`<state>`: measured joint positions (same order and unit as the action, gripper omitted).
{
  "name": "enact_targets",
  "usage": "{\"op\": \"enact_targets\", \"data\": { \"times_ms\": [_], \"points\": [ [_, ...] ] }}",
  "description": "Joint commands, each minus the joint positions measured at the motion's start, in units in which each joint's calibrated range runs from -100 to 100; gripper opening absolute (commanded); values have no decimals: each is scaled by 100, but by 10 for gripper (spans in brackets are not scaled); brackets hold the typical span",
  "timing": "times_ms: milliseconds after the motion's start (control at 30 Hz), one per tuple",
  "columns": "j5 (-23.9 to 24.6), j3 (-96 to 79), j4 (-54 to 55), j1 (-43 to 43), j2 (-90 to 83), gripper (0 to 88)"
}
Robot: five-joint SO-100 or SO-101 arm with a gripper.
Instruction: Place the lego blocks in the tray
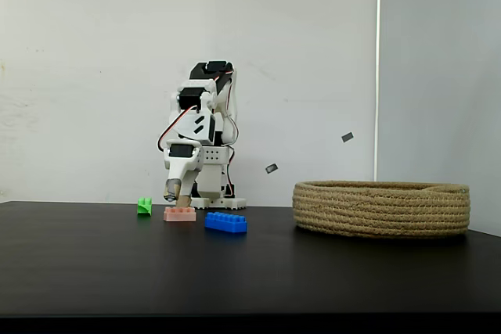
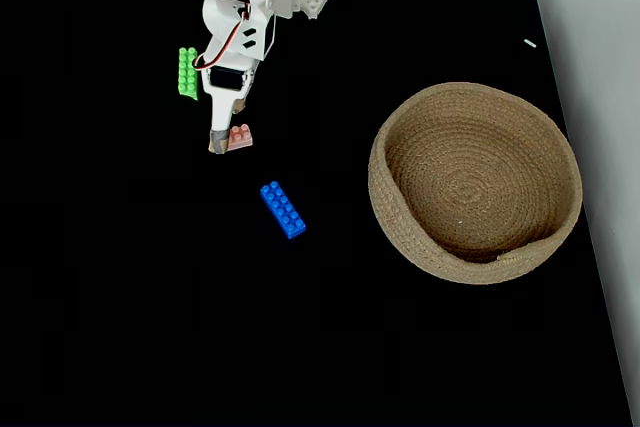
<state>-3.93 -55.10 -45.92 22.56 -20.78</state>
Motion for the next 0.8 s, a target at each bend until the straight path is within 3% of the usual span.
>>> {"op": "enact_targets", "data": {
  "times_ms": [0, 200, 367, 567, 633, 767],
  "points": [
    [-73, 499, 73, -13, 238, 373],
    [-190, 681, 73, -112, 591, 359],
    [-259, 672, 415, -153, 702, 248],
    [-249, 645, 789, -96, 762, 228],
    [-249, 627, 806, -112, 754, 182],
    [-352, 563, 806, -219, 702, 3]
  ]
}}
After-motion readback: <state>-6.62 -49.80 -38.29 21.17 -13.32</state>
